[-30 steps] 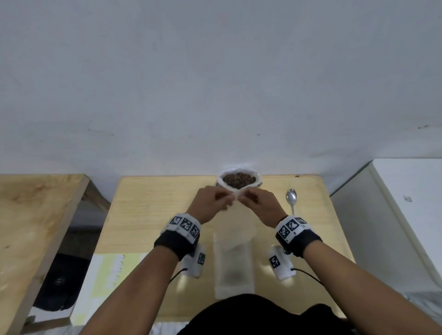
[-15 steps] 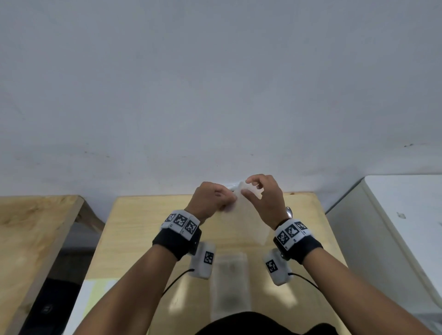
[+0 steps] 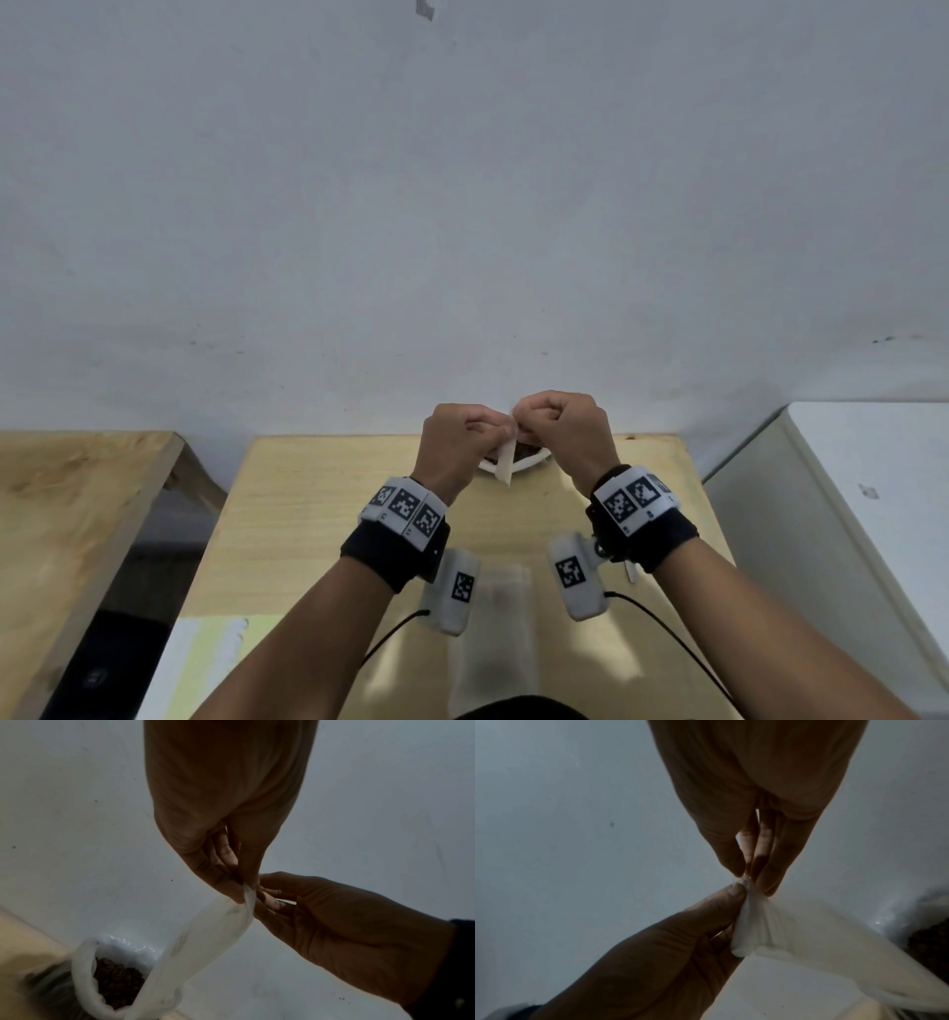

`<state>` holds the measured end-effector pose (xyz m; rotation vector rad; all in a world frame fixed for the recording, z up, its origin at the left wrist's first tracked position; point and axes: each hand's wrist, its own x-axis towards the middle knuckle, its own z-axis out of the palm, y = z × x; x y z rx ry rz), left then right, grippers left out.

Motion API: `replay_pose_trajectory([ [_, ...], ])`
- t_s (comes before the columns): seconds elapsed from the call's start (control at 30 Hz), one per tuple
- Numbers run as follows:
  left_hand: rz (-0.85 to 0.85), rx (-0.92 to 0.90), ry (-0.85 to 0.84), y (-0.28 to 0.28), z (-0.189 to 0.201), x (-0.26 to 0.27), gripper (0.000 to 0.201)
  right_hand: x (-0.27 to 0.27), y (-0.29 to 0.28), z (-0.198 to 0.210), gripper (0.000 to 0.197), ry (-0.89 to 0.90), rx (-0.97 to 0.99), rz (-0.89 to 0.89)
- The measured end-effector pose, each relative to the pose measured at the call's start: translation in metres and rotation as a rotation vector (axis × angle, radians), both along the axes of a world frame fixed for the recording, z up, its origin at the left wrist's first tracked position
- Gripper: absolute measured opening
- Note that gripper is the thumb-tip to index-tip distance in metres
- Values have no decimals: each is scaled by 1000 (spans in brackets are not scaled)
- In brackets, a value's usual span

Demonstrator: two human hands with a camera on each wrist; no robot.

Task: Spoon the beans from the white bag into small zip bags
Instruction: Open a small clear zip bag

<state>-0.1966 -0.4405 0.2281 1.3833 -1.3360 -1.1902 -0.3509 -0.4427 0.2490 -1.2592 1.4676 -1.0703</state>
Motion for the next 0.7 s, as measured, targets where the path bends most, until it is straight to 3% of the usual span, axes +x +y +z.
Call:
replay_pose_trajectory([
  [0.13, -1, -23, -15, 3, 1, -5, 2, 0, -3, 1, 11, 119, -39, -22],
  [0.33, 64, 44, 62, 5, -1, -15, 15, 0, -1, 4, 11, 186, -119, -10],
  [0.43, 95, -42, -90, 8, -1, -21, 13, -1, -2, 2, 14, 208, -133, -18],
  [0.53, 124, -246, -305, 10, 1, -23, 17, -2, -2, 0, 17, 236, -155, -24],
  [0.7, 145, -336, -443, 11, 4, -31, 20, -4, -4, 0, 10, 345, -231, -9],
])
